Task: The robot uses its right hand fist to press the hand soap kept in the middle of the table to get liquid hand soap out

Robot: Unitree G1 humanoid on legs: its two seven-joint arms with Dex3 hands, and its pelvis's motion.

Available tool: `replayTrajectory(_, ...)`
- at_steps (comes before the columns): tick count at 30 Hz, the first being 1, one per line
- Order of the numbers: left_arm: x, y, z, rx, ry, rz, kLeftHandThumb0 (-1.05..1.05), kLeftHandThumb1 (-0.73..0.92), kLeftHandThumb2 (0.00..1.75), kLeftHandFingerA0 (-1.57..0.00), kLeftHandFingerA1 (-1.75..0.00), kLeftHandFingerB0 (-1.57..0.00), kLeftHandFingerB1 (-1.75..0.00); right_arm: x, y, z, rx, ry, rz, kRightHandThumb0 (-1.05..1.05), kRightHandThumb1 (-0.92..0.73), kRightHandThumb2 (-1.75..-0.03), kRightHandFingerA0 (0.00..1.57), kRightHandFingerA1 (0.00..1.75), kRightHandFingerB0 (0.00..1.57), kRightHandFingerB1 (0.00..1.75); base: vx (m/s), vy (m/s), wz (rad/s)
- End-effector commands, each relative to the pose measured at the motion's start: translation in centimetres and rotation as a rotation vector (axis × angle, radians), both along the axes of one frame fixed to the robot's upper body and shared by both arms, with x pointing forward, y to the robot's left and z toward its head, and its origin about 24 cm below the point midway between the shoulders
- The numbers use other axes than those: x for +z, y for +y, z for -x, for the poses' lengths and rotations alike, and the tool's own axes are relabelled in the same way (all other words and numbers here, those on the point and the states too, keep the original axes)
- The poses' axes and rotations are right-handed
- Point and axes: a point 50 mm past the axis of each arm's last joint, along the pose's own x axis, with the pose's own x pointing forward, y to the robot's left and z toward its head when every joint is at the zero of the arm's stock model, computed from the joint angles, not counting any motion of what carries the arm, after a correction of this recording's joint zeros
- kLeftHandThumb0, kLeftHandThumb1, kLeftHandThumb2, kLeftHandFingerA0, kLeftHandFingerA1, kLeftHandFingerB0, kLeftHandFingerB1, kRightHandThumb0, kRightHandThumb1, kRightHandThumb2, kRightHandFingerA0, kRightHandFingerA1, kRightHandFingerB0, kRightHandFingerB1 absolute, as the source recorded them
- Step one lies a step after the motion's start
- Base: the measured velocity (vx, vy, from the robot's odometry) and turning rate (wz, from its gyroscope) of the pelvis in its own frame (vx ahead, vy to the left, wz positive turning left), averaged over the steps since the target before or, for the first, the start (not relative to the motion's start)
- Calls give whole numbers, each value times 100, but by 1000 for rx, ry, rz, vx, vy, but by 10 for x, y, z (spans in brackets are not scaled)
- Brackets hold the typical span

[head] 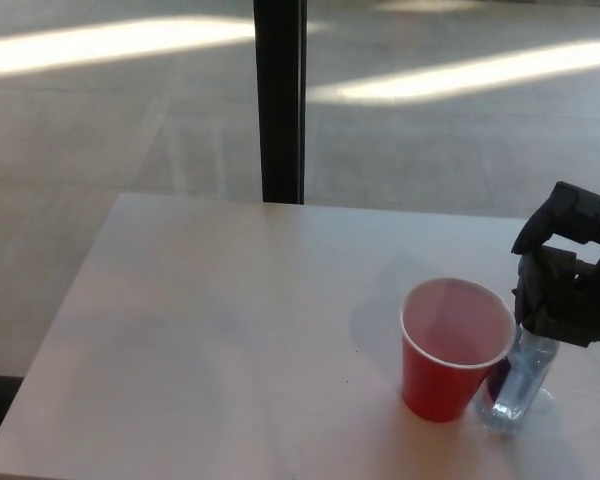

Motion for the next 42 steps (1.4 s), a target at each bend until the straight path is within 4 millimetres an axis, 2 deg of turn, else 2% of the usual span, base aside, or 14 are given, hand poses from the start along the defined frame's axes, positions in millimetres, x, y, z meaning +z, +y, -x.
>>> replayTrajectory(1, 6, 9, 2, 13, 17, -24, -48, 92, 129, -50, -99, -32, -86, -116, -27, 38, -115, 594, 177, -26, -58, -117, 102, 175, 76, 158, 0, 0, 0)
replayTrajectory(8, 8, 11, 2, 18, 13, -24, -51, 92, 129, -49, -100, -39, -94, -64, -30, 15, -81, 422, 117, -30, -66, -106, 93, 175, 63, 163, 0, 0, 0)
replayTrajectory(14, 6, 11, 6, 16, 20, -30, -52, 90, 130, -53, -102, -34, -89, 28, -31, -11, -91, 182, 6, -21, -60, -118, 96, 175, 71, 149, 0, 0, 0)
replayTrajectory(24, 5, 12, 10, 40, 39, -25, -48, 92, 126, -52, -101, -37, -91, 122, -47, 2, -37, -36, -357, -24, -66, -105, 95, 175, 68, 124, 0, 0, 0)
replayTrajectory(30, 3, 12, 13, 27, 48, -17, -48, 91, 128, -51, -97, -29, -80, 144, -79, 22, -74, -127, -443, -25, -71, -99, 92, 175, 58, 131, 0, 0, 0)
replayTrajectory(32, 3, 12, 13, 22, 51, -15, -47, 91, 129, -51, -96, -29, -79, 146, -108, 32, -144, -138, -514, -27, -72, -89, 93, 175, 59, 126, 0, 0, 0)
replayTrajectory(33, 3, 11, 12, 27, 55, -18, -47, 91, 128, -52, -97, -31, -82, 146, -123, 39, -213, -157, -511, -25, -63, -91, 122, 172, 69, 119, 0, 0, 0)
replayTrajectory(34, 3, 11, 12, 27, 55, -18, -47, 91, 128, -52, -97, -31, -82, 146, -123, 39, -212, -156, -513, -25, -63, -91, 122, 172, 69, 119, 0, 0, 0)
replayTrajectory(35, 3, 11, 12, 36, 60, -25, -48, 92, 125, -54, -103, -38, -91, 144, -144, 52, -363, -154, -535, -40, -45, -103, 130, 138, 93, 104, 0, 0, 0)
replayTrajectory(36, 4, 13, 13, 42, 66, -32, -48, 92, 124, -55, -103, -39, -90, 140, -159, 61, -453, -137, -565, -33, -43, -99, 109, 172, 93, 117, 0, 0, 0)
replayTrajectory(38, 5, 13, 11, 51, 58, -32, -47, 92, 124, -55, -104, -38, -89, 136, -172, 69, -511, -127, -569, -32, -42, -102, 113, 166, 88, 124, 0, 0, 0)
replayTrajectory(39, 5, 13, 11, 47, 59, -34, -48, 92, 124, -54, -104, -36, -88, 132, -184, 76, -572, -108, -600, -33, -28, -110, 117, 161, 100, 123, 0, 0, 0)
replayTrajectory(40, 5, 14, 11, 43, 57, -33, -49, 91, 124, -56, -106, -36, -91, 119, -208, 94, -701, -87, -656, -40, -30, -113, 145, 147, 113, 121, 0, 0, 0)
replayTrajectory(42, 5, 15, 13, 44, 47, -24, -48, 91, 126, -54, -104, -35, -89, 105, -230, 112, -835, -79, -698, -43, -27, -126, 126, 164, 106, 137, 0, 0, 0)
